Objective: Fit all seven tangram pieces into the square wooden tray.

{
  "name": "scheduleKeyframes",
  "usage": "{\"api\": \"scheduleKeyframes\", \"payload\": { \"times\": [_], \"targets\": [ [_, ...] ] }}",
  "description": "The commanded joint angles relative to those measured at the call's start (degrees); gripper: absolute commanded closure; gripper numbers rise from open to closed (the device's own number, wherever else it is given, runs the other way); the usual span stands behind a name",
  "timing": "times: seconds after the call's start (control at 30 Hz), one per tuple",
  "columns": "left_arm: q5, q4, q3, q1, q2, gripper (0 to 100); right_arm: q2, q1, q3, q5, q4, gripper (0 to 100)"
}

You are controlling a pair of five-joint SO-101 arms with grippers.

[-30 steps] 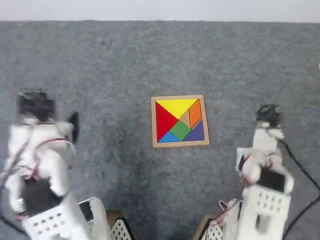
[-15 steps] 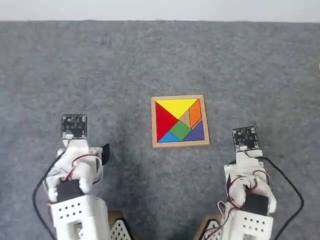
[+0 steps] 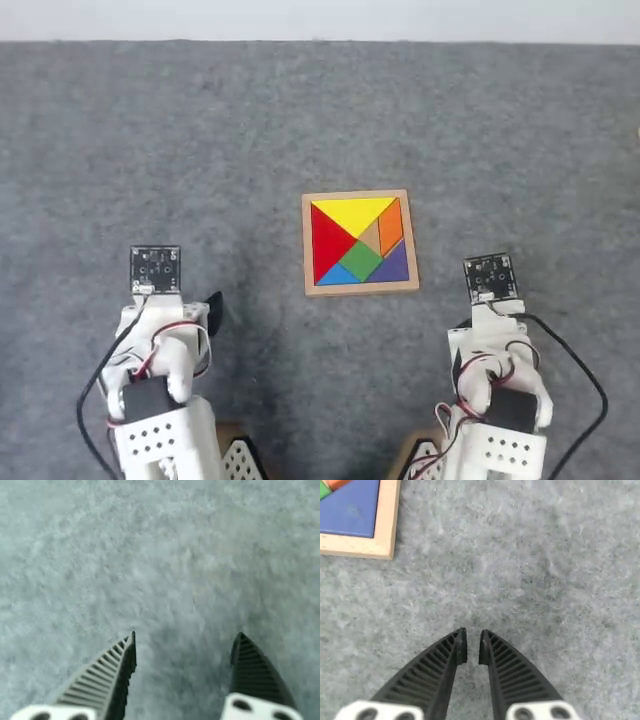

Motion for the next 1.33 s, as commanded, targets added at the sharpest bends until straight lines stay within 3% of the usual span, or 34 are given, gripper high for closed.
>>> {"api": "scheduleKeyframes", "payload": {
  "times": [0.0, 0.27, 1.3],
  "targets": [
    [0.2, 4.7, -0.3, -0.1, -3.6, 70, -1.0, 0.1, 1.1, 0.7, 0.4, 94.3],
    [0.2, 12.7, -0.7, -0.1, -8.7, 70, -1.0, 0.1, 1.1, 0.8, 0.4, 94.6],
    [0.2, 12.7, -0.7, -0.1, -8.9, 70, -1.0, 0.0, 1.1, 0.8, 0.3, 94.3]
  ]
}}
